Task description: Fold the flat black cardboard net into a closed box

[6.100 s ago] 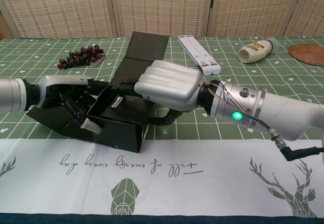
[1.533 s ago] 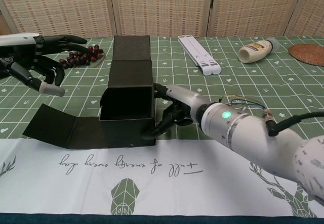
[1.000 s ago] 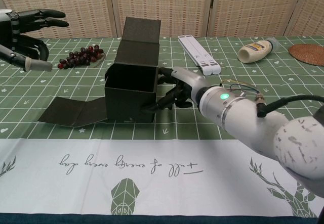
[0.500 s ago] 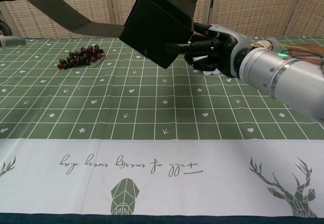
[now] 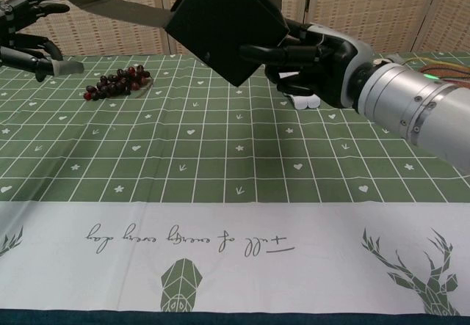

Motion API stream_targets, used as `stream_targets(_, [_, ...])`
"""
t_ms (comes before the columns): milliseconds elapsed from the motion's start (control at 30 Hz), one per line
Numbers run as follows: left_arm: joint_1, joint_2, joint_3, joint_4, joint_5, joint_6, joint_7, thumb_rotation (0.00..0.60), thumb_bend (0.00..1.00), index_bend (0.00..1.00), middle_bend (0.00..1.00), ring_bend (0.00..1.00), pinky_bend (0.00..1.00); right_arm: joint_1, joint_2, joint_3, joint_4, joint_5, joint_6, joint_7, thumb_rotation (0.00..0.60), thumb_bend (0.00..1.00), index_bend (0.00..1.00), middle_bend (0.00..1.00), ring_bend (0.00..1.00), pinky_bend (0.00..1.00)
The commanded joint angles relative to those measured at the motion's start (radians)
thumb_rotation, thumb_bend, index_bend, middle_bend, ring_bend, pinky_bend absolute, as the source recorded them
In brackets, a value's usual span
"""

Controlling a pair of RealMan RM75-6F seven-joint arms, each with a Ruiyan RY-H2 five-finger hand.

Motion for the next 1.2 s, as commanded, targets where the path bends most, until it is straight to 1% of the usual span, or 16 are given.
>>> stream_targets(33, [-0.007, -0.015, -0.009, -0.015, 0.013, 0.007, 0.006, 0.6, 0.09, 0.03, 0.07, 0.56, 0.7, 0.01, -0.012, -0.01, 0.013, -0.002, 0.007, -0.008, 0.6, 0.49, 0.25, 0.4, 0.75, 1.0])
stream_targets(267, [-0.004, -0.024, -0.012, -0.063, 0.04, 0.027, 0.022, 0.6, 0.09, 0.03, 0.07, 0.56, 0.7, 0.03, -0.045, -0.043, 0.045, -0.007, 0.013, -0.03, 0.6, 0.5, 0.25, 0.4, 0.75, 1.0])
stream_targets(433, [0.004, -0.013, -0.006, -0.091, 0.068, 0.04, 0.02, 0.6, 0.09, 0.03, 0.06, 0.56, 0.7, 0.045, -0.068, -0.059, 0.074, -0.009, 0.023, -0.066, 0.6, 0.51, 0.25, 0.4, 0.75, 1.0])
stream_targets(533, [0.007, -0.004, 0.002, -0.107, 0.091, 0.046, 0.019, 0.6, 0.09, 0.03, 0.04, 0.56, 0.7, 0.056, -0.08, -0.063, 0.082, -0.003, 0.021, -0.083, 0.6, 0.51, 0.25, 0.4, 0.75, 1.0])
stream_targets(733, [0.004, 0.0, -0.002, -0.124, 0.122, 0.065, 0.018, 0.6, 0.08, 0.03, 0.03, 0.55, 0.7, 0.082, -0.108, -0.069, 0.093, 0.021, 0.016, -0.146, 0.6, 0.51, 0.25, 0.4, 0.75, 1.0])
stream_targets(967, [0.002, -0.018, -0.007, -0.11, 0.155, 0.109, 0.046, 0.6, 0.08, 0.0, 0.0, 0.54, 0.7, 0.087, -0.111, -0.076, 0.086, 0.058, 0.004, -0.189, 0.6, 0.52, 0.25, 0.4, 0.75, 1.0])
stream_targets(1200, [-0.012, -0.053, 0.007, -0.039, 0.219, 0.153, 0.095, 0.6, 0.07, 0.0, 0.0, 0.53, 0.7, 0.097, -0.107, -0.082, 0.076, 0.094, -0.019, -0.233, 0.6, 0.52, 0.25, 0.4, 0.75, 1.0])
